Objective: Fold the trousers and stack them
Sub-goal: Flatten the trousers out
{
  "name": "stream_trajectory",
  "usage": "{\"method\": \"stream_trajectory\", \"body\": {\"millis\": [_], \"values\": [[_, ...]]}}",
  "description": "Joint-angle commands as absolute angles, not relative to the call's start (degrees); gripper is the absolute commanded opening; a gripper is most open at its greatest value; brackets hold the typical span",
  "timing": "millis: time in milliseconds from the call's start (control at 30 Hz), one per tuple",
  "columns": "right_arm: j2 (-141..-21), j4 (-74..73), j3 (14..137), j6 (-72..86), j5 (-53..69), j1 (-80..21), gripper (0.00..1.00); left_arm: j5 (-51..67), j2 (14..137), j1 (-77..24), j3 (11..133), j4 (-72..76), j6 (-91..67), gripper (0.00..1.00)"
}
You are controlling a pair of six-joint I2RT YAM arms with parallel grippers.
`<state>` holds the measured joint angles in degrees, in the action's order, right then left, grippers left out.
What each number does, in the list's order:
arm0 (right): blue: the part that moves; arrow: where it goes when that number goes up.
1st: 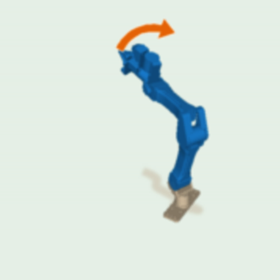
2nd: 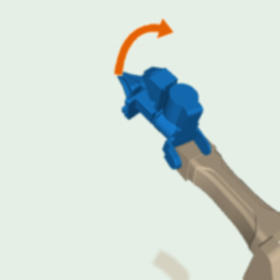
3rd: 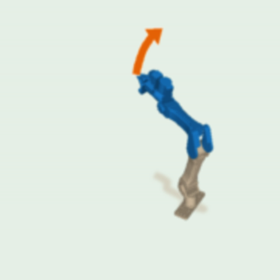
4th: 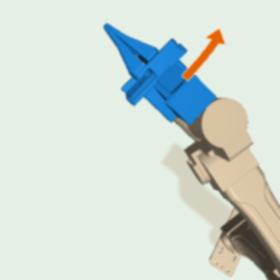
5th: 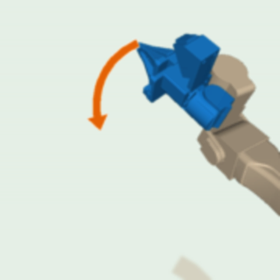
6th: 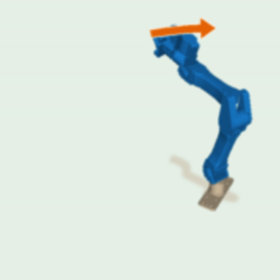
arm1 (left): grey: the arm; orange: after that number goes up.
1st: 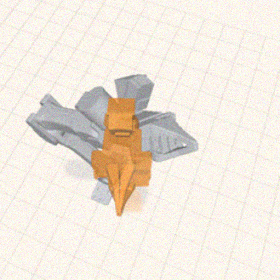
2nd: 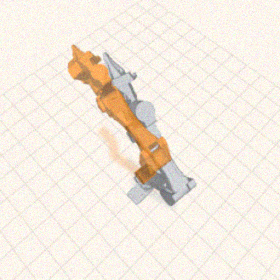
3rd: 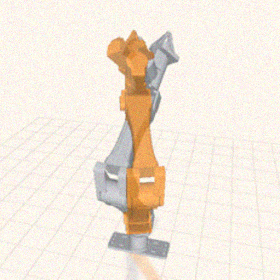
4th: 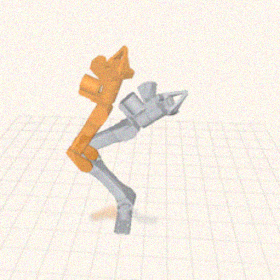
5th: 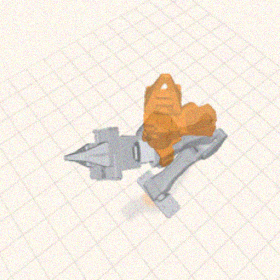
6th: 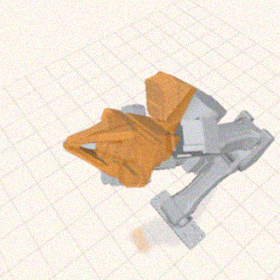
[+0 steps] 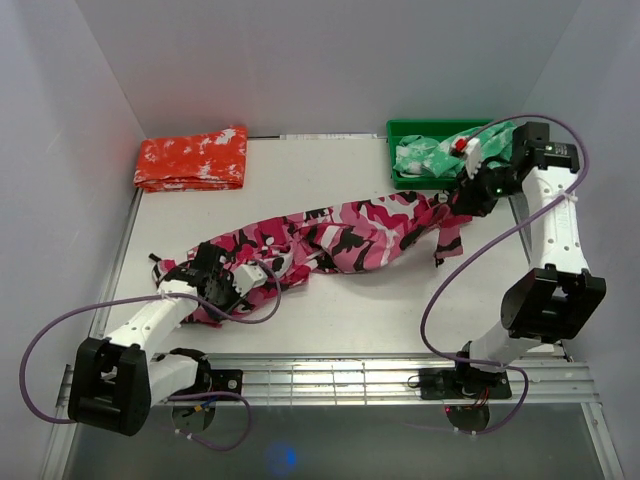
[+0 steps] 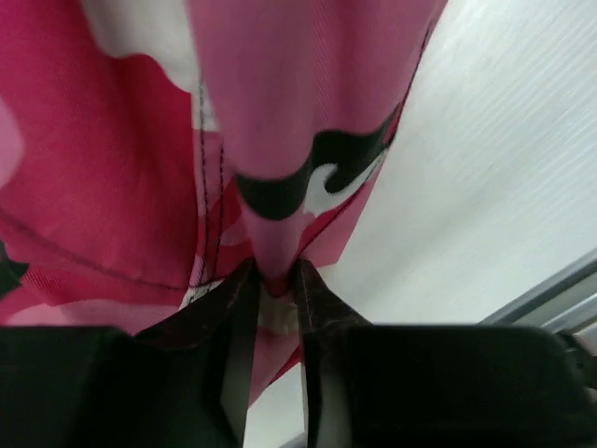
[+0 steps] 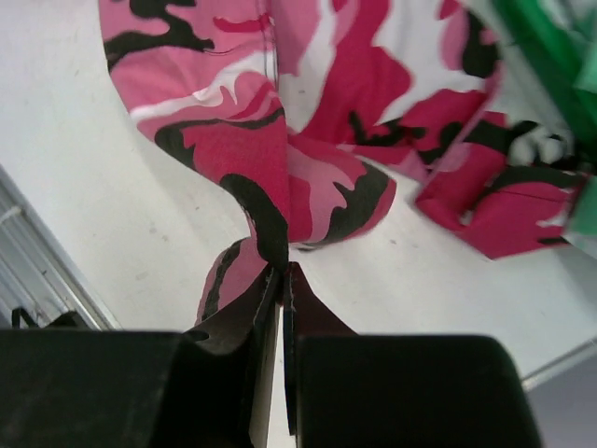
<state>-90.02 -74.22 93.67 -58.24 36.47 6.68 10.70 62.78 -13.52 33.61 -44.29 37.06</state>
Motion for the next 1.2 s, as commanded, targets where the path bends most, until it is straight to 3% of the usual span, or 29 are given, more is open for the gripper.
{"method": "stream_trajectory", "body": {"millis": [0,133,267,467,633,833,1000,1100,1167], "values": [[-92.97,-74.88,104.2,-49.76,39.12,11.67,0.08,1.06,62.75,-11.44,28.84,-39.74,42.18,0.27],[-95.44,-74.88,108.1,-51.15,33.67,16.6,0.08,-1.84,64.77,-6.17,25.67,-35.78,48.15,0.13],[-96.59,-74.45,106.88,-55.28,24.98,20.03,0.08,-0.71,65.3,5.32,24.61,-32.0,59.9,0.07],[-98.43,-69.88,98.36,-60.03,13.11,23.46,0.08,4.74,70.29,17.46,28.64,-30.67,69.33,0.05],[-105.54,-74.77,92.82,-60.65,7.04,23.47,0.08,8.6,75.14,20.57,34.45,-32.77,73.3,0.07],[-110.3,-70.68,82.18,-56.0,5.88,21.27,0.09,21.67,73.13,20.57,41.47,-43.47,77.51,0.2],[-111.89,-65.66,85.24,-48.36,10.63,19.08,0.25,34.7,66.37,20.57,47.71,-51.23,76.47,0.41],[-110.66,-62.42,86.4,-45.54,13.0,16.54,0.21,40.42,62.85,19.6,51.5,-54.05,73.84,0.49],[-110.65,-61.18,86.31,-43.6,12.48,13.91,0.1,42.27,61.61,17.51,53.34,-55.89,72.78,0.49]]}}
